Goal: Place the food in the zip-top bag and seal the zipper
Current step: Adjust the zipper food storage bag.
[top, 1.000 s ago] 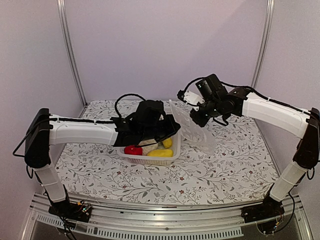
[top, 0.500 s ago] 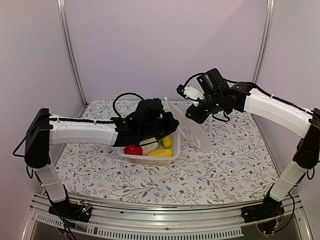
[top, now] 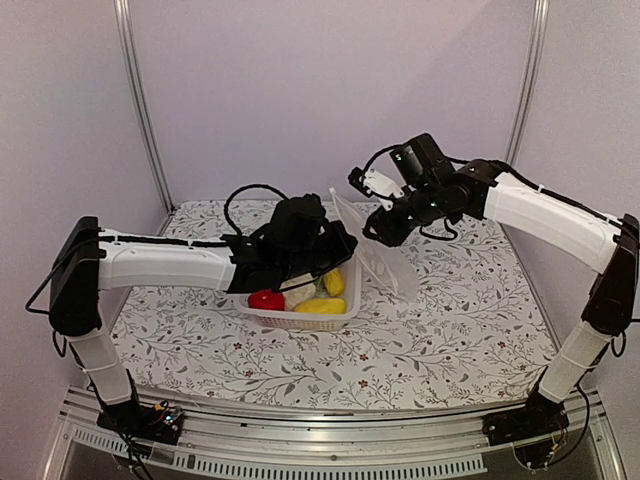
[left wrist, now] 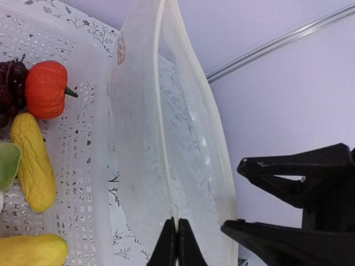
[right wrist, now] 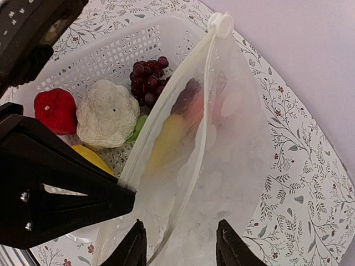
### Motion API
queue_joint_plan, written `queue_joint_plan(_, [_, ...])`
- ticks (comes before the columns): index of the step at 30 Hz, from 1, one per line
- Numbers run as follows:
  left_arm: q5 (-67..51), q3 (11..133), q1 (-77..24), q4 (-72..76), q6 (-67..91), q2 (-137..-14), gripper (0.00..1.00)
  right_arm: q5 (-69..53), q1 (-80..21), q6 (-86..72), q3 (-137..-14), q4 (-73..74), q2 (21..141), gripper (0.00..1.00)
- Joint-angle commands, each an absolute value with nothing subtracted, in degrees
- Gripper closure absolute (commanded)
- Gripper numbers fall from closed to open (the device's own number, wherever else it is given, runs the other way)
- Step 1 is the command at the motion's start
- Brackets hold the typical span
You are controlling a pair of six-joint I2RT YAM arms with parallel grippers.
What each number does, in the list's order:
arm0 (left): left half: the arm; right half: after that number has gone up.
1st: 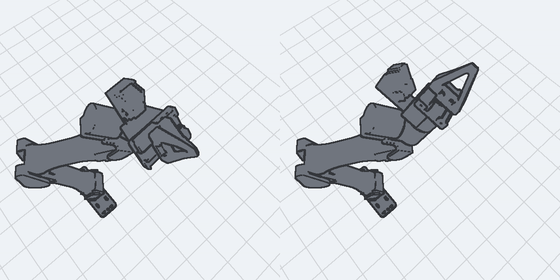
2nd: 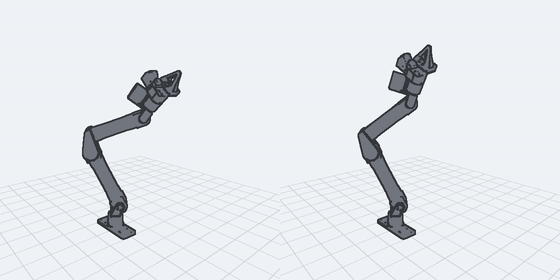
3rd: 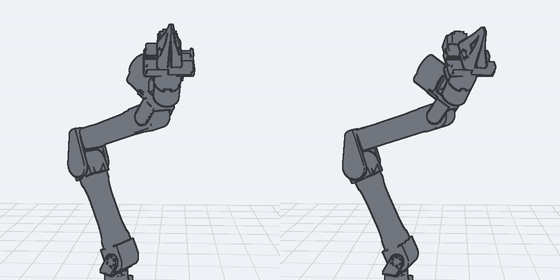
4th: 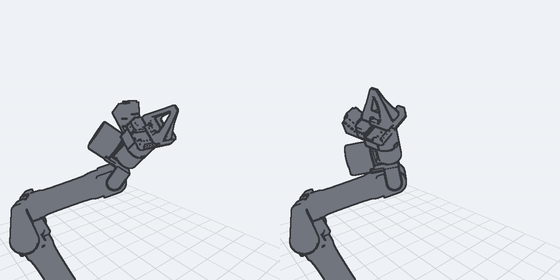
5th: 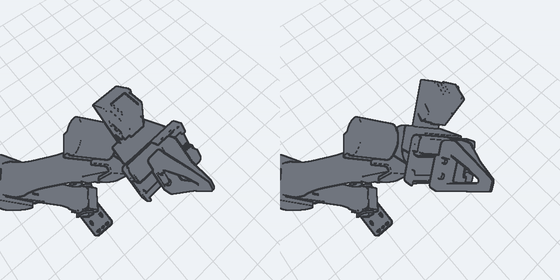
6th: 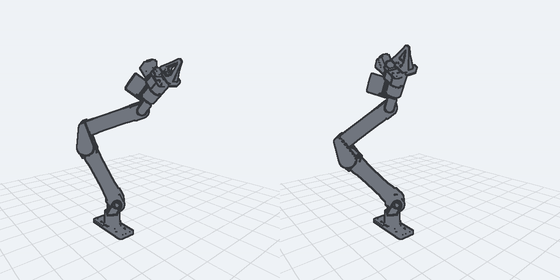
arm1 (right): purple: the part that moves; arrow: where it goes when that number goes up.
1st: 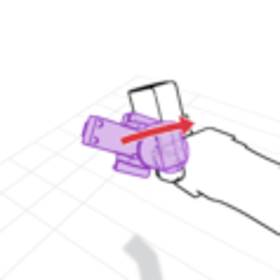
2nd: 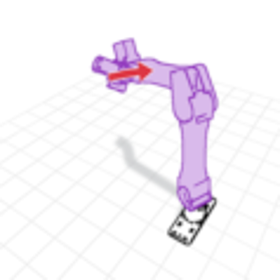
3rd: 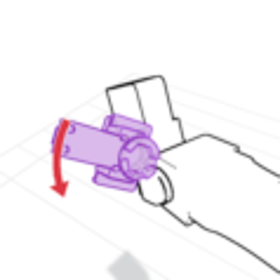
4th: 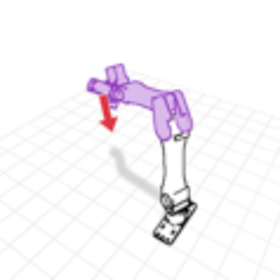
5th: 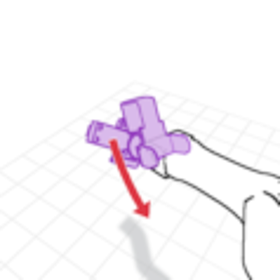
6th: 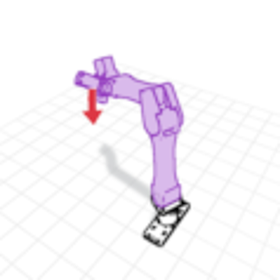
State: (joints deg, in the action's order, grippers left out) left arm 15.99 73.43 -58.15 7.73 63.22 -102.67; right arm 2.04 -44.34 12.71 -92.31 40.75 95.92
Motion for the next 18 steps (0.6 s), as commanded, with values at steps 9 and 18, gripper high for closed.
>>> queue_joint_plan(9, [15.9,73.0,-59.0,9.9,62.6,-104.0,1.00,11.3,-44.6,12.2,-95.9,41.3,101.6,0.98])
queue_joint_plan(18, [15.5,74.0,-58.3,8.3,62.8,-105.8,1.00,18.7,-43.6,16.8,-95.2,39.4,97.6,1.00])
